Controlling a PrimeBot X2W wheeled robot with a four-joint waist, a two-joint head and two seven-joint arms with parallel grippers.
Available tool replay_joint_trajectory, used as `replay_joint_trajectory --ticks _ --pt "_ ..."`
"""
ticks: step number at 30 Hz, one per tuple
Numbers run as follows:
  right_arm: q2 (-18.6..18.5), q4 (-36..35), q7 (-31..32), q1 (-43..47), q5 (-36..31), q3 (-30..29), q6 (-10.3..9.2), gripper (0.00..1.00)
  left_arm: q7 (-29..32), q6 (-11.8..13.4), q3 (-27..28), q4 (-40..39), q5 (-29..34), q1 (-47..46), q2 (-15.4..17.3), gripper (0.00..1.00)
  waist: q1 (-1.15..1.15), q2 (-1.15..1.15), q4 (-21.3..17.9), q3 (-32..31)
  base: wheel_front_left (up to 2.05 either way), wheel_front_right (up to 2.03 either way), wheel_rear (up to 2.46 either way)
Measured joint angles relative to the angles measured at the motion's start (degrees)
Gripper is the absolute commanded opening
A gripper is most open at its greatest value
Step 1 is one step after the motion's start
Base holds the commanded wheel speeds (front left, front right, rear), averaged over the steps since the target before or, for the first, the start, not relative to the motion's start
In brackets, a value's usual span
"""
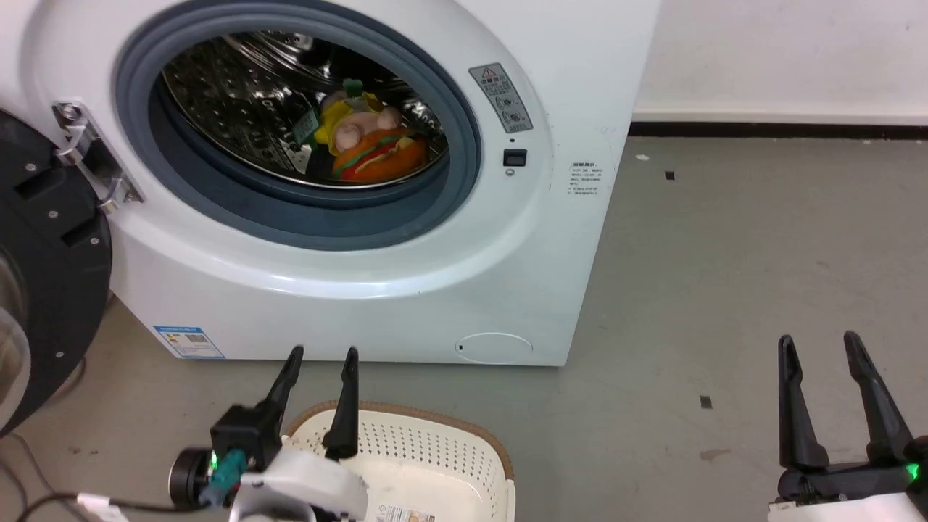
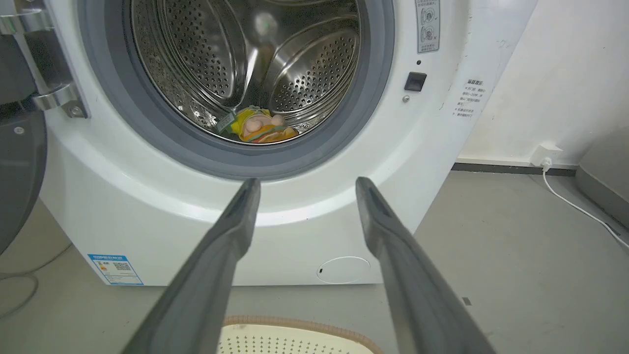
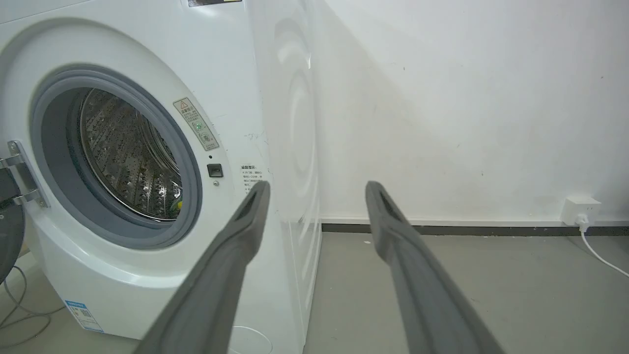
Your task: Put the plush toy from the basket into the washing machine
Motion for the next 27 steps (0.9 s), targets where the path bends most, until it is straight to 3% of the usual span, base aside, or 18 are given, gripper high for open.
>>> replay_joint_trajectory --ticks 14,15,27 --pt "0.00 1.09 0.00 1.47 0.67 0.30 0.00 1.00 0.00 0.66 1.88 -7.06 3.16 7.09 -2.47 1.00 0.01 0.00 0.50 -1.74 0.00 0.00 0.00" --pt "0.00 1.09 0.01 1.46 0.69 0.30 0.00 0.00 0.03 0.66 1.89 -7.08 3.22 7.06 -2.48 0.00 0.01 0.00 0.50 -1.74 0.00 0.00 0.00" --pt "0.00 1.35 0.79 1.40 0.51 0.42 0.00 0.00 0.81 0.66 2.22 -7.19 3.50 7.06 -2.50 0.00 0.01 0.00 0.34 -2.00 0.00 0.00 0.00"
